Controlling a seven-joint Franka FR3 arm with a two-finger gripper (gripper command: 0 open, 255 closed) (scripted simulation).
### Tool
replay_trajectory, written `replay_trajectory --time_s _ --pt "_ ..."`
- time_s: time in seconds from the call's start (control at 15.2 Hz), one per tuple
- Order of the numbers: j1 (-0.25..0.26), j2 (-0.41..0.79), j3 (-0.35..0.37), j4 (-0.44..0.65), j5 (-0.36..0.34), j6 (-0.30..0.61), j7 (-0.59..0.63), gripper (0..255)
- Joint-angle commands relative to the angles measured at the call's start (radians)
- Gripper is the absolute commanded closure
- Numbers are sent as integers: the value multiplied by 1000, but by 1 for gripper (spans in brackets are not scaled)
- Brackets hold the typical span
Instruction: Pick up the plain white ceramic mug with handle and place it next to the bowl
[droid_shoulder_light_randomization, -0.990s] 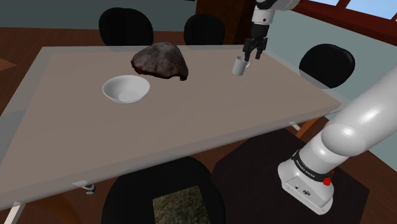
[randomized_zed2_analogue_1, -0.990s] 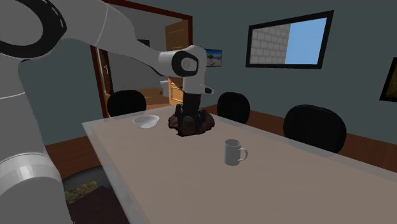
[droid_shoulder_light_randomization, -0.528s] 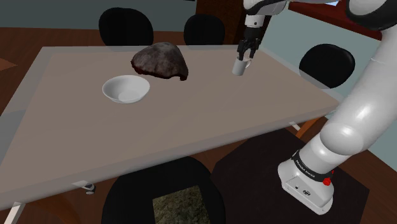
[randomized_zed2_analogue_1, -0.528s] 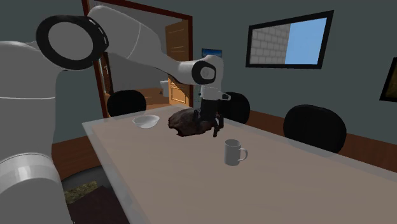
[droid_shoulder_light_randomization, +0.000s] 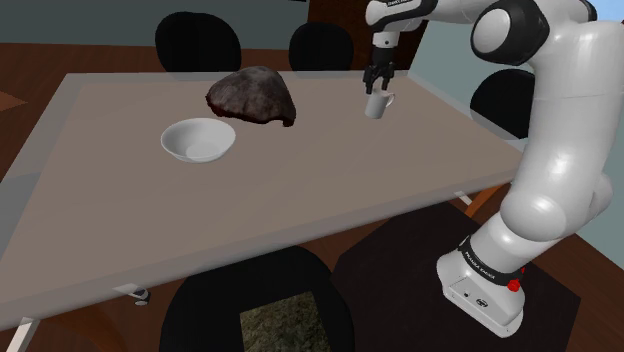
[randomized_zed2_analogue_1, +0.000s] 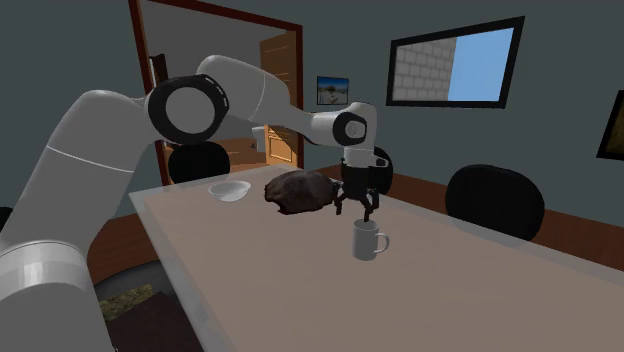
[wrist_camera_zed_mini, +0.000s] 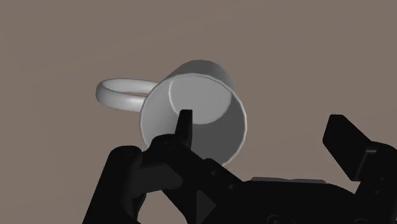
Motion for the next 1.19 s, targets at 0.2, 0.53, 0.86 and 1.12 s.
replay_trajectory --time_s 0.2,0.53,0.86,1.12 --pt "-9 47 0 7 3 41 -8 0" --pt "-9 50 1 -36 4 87 -9 0" --pt "-9 50 1 -36 4 87 -9 0" --pt "-9 50 1 -36 4 87 -9 255"
